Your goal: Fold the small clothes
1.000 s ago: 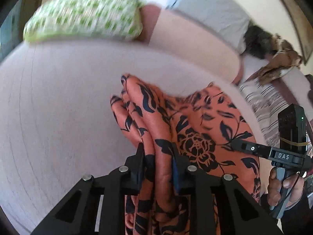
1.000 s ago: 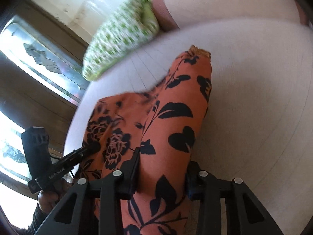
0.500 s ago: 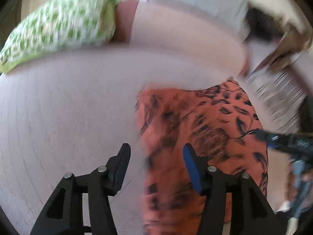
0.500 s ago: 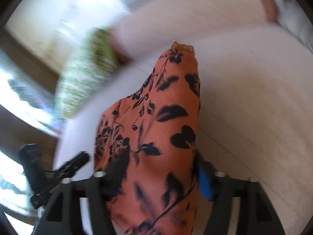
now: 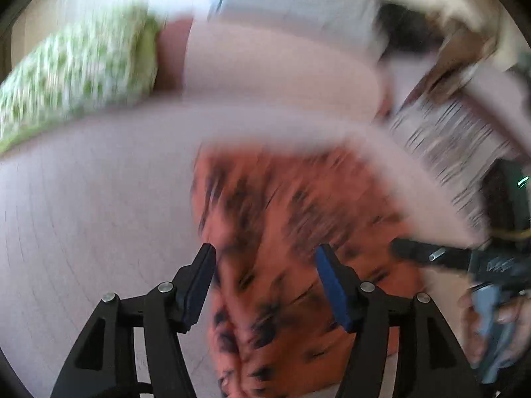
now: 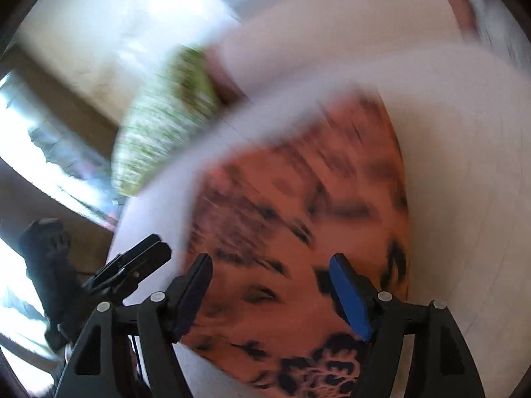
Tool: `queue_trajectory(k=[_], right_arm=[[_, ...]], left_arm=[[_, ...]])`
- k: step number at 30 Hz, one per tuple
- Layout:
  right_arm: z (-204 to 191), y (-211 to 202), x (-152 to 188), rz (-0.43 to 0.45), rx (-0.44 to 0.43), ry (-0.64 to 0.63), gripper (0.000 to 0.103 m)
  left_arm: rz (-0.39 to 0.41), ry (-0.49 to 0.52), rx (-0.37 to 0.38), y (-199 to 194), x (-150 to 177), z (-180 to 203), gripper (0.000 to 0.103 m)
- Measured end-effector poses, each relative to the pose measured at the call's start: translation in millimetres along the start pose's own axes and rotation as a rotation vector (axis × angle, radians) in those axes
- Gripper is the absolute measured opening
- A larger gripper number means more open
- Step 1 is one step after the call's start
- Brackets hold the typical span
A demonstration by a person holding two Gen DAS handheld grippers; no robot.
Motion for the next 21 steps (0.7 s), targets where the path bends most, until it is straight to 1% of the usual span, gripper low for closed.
queue_trajectory(k=[1, 2, 3, 5, 6, 7, 9, 10, 11, 12, 14, 15, 16, 18, 19, 21], right_arm=[[1.8, -0.3, 2.2, 0.024, -0.01, 0.002, 0.076], [-2.7, -7.1, 2.9, 0.048, -0.02, -0.011, 0.076], [-11.1, -13.7, 3.6, 0.051, -0.01, -0.021, 0.076], [-28.6, -30.6, 7.3, 0.076, 0.039, -0.083, 0.076], [-37.9, -42.0, 12.7, 0.096, 0.078, -0.121, 0.077], [-43.4, -50.6, 16.1, 0.11, 0.108, -0.144, 0.081], [-51.9, -69.4, 28.7, 0.123, 0.182, -0.191, 0.089], [-55.7, -73.9, 42.1, 0.107, 0.237, -0.216, 0.091], [-55.9, -74.5, 47.9, 0.085, 0.287, -0.229, 0.091], [-55.3, -73.1, 59.6, 0.049, 0.359, -0.239, 0.091], [-52.2, -71.1, 80.1, -0.019, 0.447, -0.23, 0.093], [-51.8, -73.5, 87.4, -0.03, 0.457, -0.229, 0.101], [-53.3, -78.2, 96.0, -0.032, 0.463, -0.233, 0.103], [-59.7, -88.0, 106.0, -0.027, 0.481, -0.249, 0.103], [-64.7, -92.8, 108.2, -0.02, 0.492, -0.261, 0.103], [-80.3, -99.6, 107.9, 0.002, 0.504, -0.302, 0.103]], left_arm=[[-0.073, -0.003, -0.033, 17.5, 9.3, -2.4, 0.066], [-0.063, -0.062, 0.009, 17.5, 15.1, -10.1, 0.066], [-0.048, -0.084, 0.012, 11.1, 16.1, -13.9, 0.069], [-0.006, -0.078, -0.046, -12.1, 12.1, -15.0, 0.071], [0.02, -0.074, -0.067, -24.6, 11.7, -14.1, 0.075], [0.052, -0.072, -0.089, -38.3, 12.6, -13.0, 0.086], [0.105, -0.063, -0.153, -65.2, 19.2, -8.1, 0.094], [0.118, -0.057, -0.172, -74.9, 19.9, -8.2, 0.094], [0.127, -0.049, -0.191, -84.5, 26.1, -9.0, 0.094], [0.114, -0.045, -0.206, -90.7, 32.0, -6.5, 0.094], [0.091, -0.046, -0.205, -102.6, 39.4, -5.2, 0.094], [0.093, -0.051, -0.201, -107.9, 42.7, -3.5, 0.094], [0.096, -0.056, -0.198, -113.6, 45.9, -2.0, 0.094], [0.095, -0.062, -0.192, -127.0, 53.8, 2.1, 0.096], [0.093, -0.062, -0.194, -131.4, 56.0, 3.9, 0.099], [0.101, -0.056, -0.207, -140.7, 57.9, 7.4, 0.099]])
Point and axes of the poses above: each gripper's, at about its wrist camera, not at the fingertips, and y roughly the way its jaws point, z to its right, x to its underside, the point moved 2 cm from there along y, roughly the way its jaws point, and after that the axes turned 11 degrees about -x, right-handed, at the moved point
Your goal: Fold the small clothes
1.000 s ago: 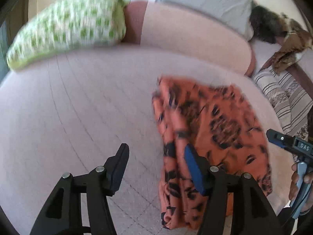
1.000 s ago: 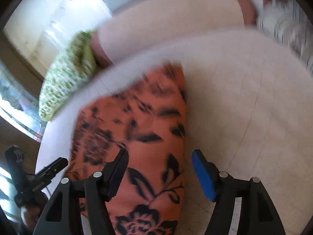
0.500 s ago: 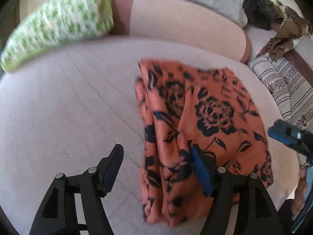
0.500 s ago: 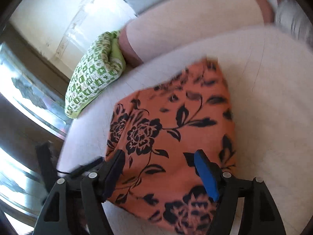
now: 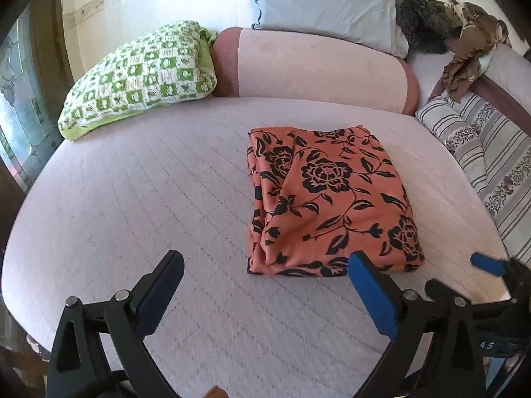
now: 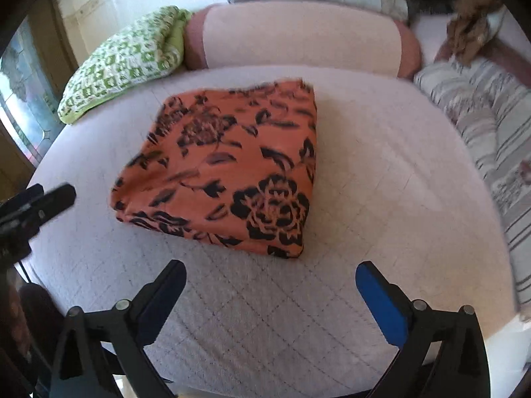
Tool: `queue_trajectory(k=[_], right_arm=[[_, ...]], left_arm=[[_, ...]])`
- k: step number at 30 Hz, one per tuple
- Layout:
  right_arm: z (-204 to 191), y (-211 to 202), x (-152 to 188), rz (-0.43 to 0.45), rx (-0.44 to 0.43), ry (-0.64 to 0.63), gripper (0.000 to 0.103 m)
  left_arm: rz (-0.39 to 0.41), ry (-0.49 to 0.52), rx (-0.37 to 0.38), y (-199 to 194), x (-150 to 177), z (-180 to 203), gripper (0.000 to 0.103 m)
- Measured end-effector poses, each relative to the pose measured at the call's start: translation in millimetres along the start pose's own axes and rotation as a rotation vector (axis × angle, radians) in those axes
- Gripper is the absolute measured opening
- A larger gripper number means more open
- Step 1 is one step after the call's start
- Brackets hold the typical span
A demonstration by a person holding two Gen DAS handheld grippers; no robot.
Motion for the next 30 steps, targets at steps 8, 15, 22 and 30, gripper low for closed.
queue_trajectory(k=[8, 15, 22, 30], right_arm=[[-16.6, -26.9, -11.1, 0.043, 0.035, -0.074, 0.103], [-13.9, -39.0, -21.9, 0.086, 0.055, -0.071, 0.103], [-22.9, -47.0, -33.7, 0.099, 0.072, -0.124, 0.103], [-29.6, -41.3, -39.0, 0.079, 0.084, -0.149, 0.103]], left_arm=[[0.024, 0.005, -0.055, -25.8, -6.8, 3.0, 0.099], [0.03, 0.002, -0.09, -31.4, -11.8, 3.6, 0.099], [0.033, -0.04, -0.078, -31.0, -16.7, -2.5, 0.099], [0.036, -0.036, -0.092, -28.2, -21.9, -3.2, 0.099]])
Point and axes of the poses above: each gripper's, at about its wrist camera, not at the fingertips, and y roughly the way its jaws point, z to its right, x to its underside, the point moved 2 cm from there along y, roughly the way its jaws point, and after that the axes turned 11 degrees about -x, right-handed, at the moved point
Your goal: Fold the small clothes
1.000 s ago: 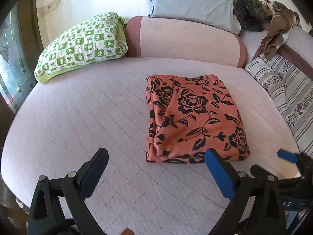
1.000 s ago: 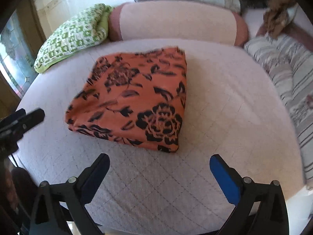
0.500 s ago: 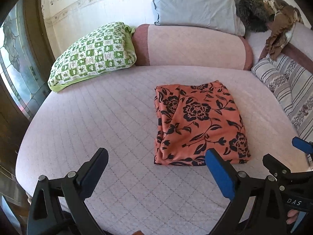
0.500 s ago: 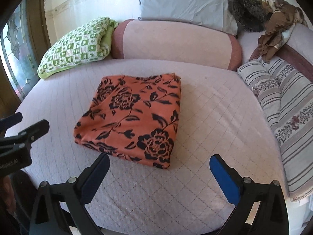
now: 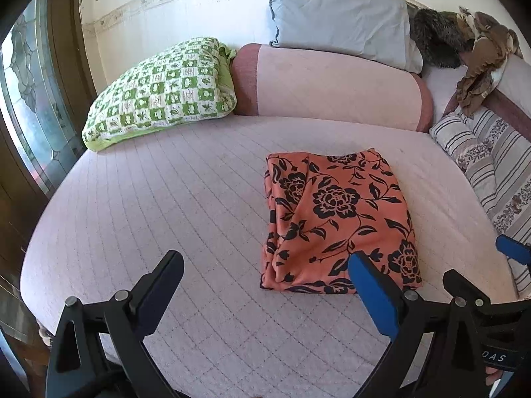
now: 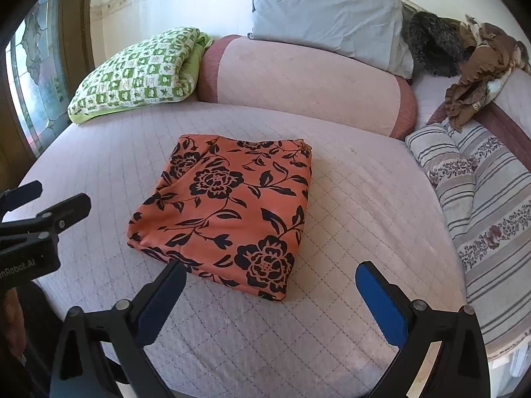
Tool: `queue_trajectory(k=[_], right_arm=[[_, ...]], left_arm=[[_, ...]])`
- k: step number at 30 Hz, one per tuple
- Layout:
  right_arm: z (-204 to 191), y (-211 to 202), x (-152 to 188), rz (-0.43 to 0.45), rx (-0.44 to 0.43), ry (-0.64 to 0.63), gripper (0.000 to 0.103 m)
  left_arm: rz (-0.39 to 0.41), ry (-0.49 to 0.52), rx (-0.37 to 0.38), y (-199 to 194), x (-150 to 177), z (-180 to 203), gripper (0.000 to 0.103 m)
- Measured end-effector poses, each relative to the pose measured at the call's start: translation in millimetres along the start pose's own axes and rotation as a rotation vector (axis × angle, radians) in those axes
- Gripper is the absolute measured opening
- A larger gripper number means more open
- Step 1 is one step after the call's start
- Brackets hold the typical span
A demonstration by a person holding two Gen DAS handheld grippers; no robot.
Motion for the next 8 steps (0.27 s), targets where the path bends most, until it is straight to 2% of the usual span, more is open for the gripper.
queue_trajectory(k=[8], right_arm=[[0.0, 4.9, -10.7, 0.0, 0.005, -0.007, 0.103]], left_arm=[[0.035, 0.04, 0.006, -1.7, -6.7, 9.3, 0.099]])
Point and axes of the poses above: each gripper's, at about its wrist camera, not at the fingertips, and y roughly the way its jaws point, z to its right, x to its underside, the point moved 2 cm from there along y, roughly the way its jaws point, and after that the axes turned 11 degrees about -x, right-handed, at the moved point
